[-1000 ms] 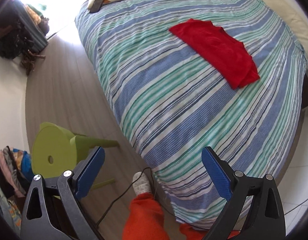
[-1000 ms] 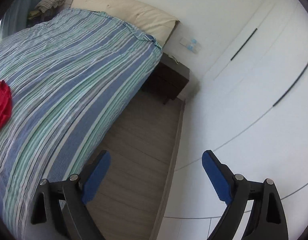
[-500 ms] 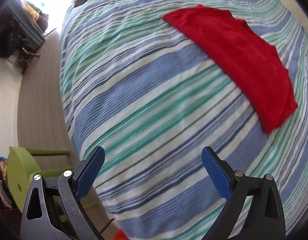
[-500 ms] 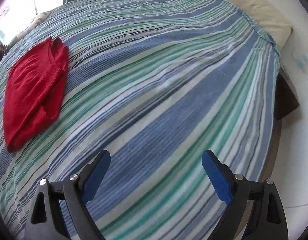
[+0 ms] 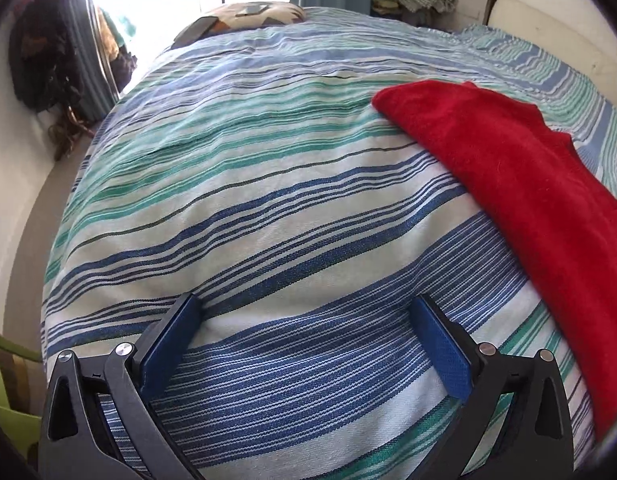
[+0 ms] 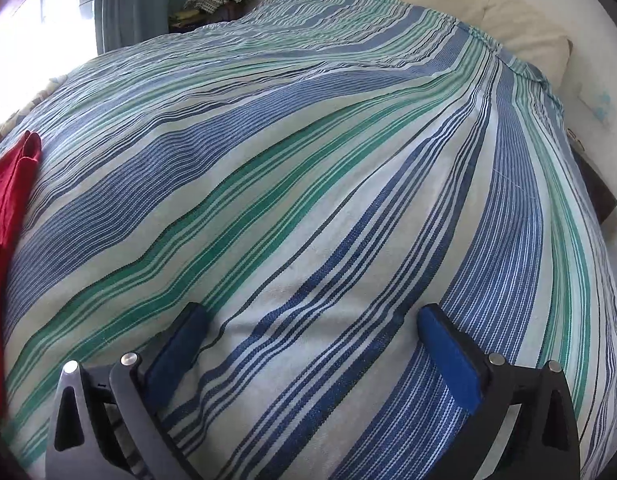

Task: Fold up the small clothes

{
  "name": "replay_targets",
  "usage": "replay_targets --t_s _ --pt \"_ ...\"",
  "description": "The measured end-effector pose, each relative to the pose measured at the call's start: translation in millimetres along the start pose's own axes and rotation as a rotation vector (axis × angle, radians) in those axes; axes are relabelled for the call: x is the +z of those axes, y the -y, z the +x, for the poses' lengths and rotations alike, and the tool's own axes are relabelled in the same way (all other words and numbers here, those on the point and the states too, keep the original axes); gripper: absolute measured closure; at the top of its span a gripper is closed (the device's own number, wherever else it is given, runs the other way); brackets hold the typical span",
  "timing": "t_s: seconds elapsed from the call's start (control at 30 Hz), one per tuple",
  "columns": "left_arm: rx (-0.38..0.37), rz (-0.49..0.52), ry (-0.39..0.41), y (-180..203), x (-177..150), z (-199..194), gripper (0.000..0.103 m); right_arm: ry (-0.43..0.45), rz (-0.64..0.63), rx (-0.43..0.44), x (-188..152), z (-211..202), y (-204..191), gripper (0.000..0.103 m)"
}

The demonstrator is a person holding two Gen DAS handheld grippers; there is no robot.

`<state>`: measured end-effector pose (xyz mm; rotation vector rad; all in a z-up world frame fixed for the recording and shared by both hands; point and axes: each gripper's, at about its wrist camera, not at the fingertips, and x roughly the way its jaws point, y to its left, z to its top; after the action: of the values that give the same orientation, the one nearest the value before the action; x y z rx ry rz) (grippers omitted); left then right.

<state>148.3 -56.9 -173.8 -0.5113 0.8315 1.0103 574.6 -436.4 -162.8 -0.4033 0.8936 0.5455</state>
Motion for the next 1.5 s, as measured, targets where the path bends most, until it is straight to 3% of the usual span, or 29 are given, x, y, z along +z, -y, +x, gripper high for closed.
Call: replay_targets --t_s 1.5 --pt "0.007 0.001 -0.005 1.5 1.6 1.2 0.000 -0.021 -0.007 -0.010 5.8 -2.0 0.8 0.000"
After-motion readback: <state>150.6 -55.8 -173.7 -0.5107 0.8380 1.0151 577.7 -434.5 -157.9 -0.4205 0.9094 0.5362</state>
